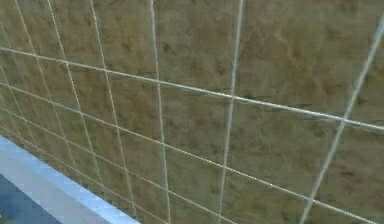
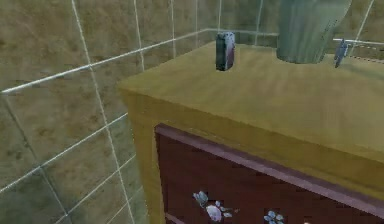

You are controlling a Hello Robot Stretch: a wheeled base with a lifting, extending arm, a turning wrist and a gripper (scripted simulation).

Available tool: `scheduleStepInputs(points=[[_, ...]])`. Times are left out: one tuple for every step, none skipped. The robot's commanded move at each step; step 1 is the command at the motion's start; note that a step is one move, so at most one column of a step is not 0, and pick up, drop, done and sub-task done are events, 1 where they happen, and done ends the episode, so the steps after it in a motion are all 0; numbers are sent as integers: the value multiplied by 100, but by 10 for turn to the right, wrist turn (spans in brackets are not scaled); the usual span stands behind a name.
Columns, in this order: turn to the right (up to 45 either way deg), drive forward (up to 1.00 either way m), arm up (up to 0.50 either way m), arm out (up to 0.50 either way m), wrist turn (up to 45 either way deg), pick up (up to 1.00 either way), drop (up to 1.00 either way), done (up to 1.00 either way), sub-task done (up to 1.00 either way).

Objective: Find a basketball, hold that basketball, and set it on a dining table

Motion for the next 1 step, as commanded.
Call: scheduleStepInputs(points=[[-450,0,0,0,0,0,0,0,0]])
